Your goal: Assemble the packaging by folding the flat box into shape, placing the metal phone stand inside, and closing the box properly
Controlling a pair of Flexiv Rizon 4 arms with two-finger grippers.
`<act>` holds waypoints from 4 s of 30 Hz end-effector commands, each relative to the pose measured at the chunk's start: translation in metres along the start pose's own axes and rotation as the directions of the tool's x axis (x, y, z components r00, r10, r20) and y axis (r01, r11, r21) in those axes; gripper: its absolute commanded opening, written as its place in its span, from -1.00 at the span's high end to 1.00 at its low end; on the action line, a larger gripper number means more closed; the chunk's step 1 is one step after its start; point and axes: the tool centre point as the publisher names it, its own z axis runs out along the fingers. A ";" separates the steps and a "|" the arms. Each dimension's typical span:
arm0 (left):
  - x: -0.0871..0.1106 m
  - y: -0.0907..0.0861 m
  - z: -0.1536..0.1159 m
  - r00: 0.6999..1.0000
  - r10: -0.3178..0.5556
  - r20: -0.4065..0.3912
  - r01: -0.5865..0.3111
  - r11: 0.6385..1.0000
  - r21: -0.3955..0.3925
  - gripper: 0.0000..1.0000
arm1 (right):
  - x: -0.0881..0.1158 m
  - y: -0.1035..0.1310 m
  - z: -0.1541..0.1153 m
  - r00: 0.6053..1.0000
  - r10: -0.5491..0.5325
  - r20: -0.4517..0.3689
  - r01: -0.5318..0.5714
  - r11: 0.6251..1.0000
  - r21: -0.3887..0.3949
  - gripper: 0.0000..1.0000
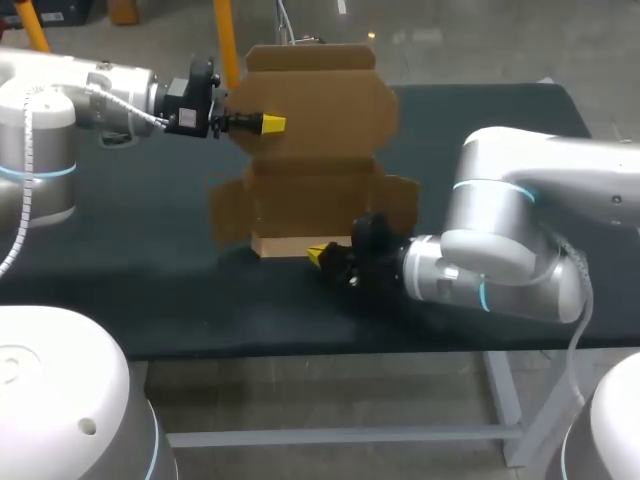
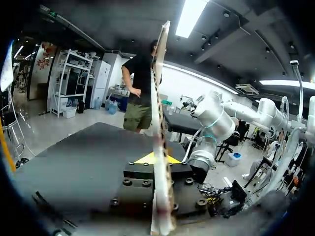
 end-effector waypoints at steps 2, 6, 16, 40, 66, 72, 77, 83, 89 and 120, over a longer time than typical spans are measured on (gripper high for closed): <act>0.000 0.001 -0.001 1.000 0.000 -0.002 0.000 1.000 -0.001 1.00 | -0.001 -0.009 0.023 0.997 0.001 0.078 0.000 1.000 -0.009 1.00; 0.000 0.001 -0.001 1.000 0.000 -0.002 0.000 1.000 -0.001 1.00 | -0.005 -0.013 0.025 0.995 0.001 0.099 -0.001 1.000 -0.001 1.00; 0.000 0.001 -0.001 1.000 0.000 -0.002 0.000 1.000 -0.001 1.00 | -0.016 -0.019 0.032 0.991 0.007 0.131 -0.007 1.000 -0.001 1.00; 0.000 0.001 -0.001 1.000 0.000 -0.002 0.000 1.000 -0.001 1.00 | -0.029 -0.023 0.042 0.988 0.024 0.152 -0.024 1.000 -0.001 1.00; 0.000 0.002 0.000 1.000 0.010 0.005 -0.010 1.000 -0.012 1.00 | -0.031 -0.024 0.043 0.987 0.036 0.159 -0.035 0.999 -0.009 1.00; -0.001 0.006 0.003 0.999 0.031 0.009 -0.031 0.999 -0.023 1.00 | -0.031 -0.024 0.043 0.987 0.036 0.159 -0.035 0.999 -0.009 1.00; 0.001 0.013 0.000 0.999 0.051 0.002 -0.051 0.998 -0.024 1.00 | -0.031 -0.024 0.043 0.987 0.036 0.159 -0.035 0.999 -0.009 1.00; 0.008 0.022 -0.001 0.997 0.080 -0.018 -0.081 0.997 -0.018 1.00 | -0.031 -0.024 0.043 0.987 0.036 0.159 -0.035 0.999 -0.009 1.00; 0.016 0.028 -0.001 0.995 0.093 -0.028 -0.094 0.995 -0.018 1.00 | -0.031 -0.024 0.043 0.987 0.036 0.159 -0.035 0.999 -0.009 1.00; 0.046 0.053 0.008 0.987 0.161 -0.015 -0.162 0.986 -0.030 1.00 | -0.031 -0.024 0.043 0.987 0.036 0.159 -0.035 0.999 -0.009 1.00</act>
